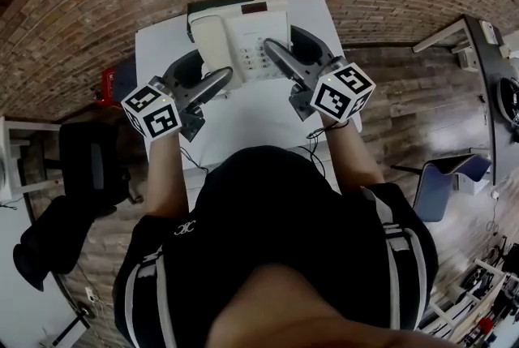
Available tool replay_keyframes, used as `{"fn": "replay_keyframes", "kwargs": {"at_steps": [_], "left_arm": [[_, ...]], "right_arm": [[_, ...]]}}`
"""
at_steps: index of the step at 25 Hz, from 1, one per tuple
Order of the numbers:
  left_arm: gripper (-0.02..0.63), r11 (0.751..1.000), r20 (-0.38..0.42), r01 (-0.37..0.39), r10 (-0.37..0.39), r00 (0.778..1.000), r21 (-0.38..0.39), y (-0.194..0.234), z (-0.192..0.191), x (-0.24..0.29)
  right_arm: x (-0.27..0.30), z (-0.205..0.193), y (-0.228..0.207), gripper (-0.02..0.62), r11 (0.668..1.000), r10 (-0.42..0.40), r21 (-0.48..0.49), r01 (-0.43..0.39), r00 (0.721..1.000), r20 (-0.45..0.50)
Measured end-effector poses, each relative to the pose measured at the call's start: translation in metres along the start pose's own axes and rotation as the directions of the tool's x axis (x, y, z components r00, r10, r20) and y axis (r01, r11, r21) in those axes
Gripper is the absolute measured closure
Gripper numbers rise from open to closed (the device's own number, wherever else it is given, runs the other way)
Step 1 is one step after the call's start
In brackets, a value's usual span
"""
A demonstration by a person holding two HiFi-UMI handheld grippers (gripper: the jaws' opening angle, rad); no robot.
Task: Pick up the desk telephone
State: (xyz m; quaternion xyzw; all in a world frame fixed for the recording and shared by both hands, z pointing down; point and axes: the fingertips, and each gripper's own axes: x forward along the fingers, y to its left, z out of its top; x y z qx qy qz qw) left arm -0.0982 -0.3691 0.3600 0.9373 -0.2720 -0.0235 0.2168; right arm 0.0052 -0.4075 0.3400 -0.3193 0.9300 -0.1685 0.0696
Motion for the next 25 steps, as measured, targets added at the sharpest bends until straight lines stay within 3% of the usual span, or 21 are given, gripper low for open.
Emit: {"fn": "replay_keyframes", "kwargs": {"at_steps": [25], "left_arm": [[0.281, 0.999, -0.038, -0.001, 0.0, 0.999, -0.038, -0.01, -0.021, -0.005]], "right_arm": [[-0.015, -0.018, 0.006, 0.38, 0.998, -0.028, 0.047, 0.029, 0.999, -0.038]]}}
